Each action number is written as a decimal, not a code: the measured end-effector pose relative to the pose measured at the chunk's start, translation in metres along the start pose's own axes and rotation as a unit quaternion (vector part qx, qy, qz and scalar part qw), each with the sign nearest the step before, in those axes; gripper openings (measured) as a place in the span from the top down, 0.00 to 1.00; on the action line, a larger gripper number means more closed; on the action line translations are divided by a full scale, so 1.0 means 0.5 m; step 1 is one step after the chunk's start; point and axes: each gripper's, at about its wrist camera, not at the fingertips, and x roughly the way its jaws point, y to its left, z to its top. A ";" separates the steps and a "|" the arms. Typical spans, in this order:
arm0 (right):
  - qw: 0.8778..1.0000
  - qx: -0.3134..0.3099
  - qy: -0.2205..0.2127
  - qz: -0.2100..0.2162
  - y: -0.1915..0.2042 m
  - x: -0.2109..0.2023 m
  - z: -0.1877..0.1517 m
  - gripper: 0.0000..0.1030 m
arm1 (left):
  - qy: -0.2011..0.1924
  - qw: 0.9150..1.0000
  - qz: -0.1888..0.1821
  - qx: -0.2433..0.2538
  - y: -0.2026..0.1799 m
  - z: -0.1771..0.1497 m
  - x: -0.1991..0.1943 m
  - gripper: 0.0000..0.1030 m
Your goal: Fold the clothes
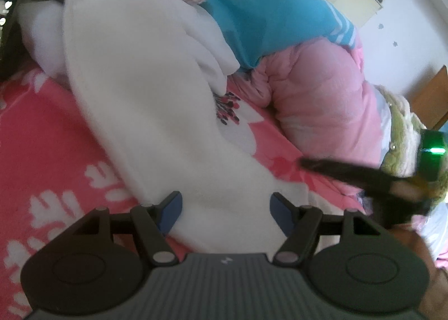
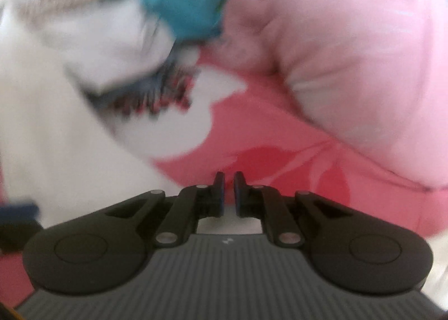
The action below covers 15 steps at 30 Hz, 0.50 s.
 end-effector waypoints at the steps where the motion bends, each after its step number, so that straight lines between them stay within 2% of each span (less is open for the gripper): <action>1: 1.000 0.024 -0.018 0.002 -0.017 -0.029 0.004 0.89 | -0.002 1.000 0.001 -0.002 0.000 0.000 -0.003 0.32; 3: 0.996 0.073 -0.055 0.006 -0.050 -0.086 0.013 0.79 | -0.016 1.000 0.011 0.006 -0.005 -0.002 -0.014 0.31; 4: 0.993 0.097 -0.074 0.008 -0.067 -0.115 0.017 0.77 | -0.024 1.000 0.016 0.012 -0.009 -0.003 -0.019 0.30; 8: 0.986 0.151 -0.075 0.010 -0.112 -0.180 -0.010 0.75 | -0.049 0.997 0.014 0.051 -0.032 -0.006 -0.029 0.26; 12: 0.987 0.156 -0.018 0.018 -0.117 -0.166 -0.059 0.75 | -0.054 0.995 0.021 0.083 -0.049 -0.016 -0.016 0.26; 15: 0.995 0.095 0.009 0.036 -0.072 -0.136 -0.087 0.75 | -0.052 0.995 0.030 0.083 -0.046 -0.016 -0.004 0.26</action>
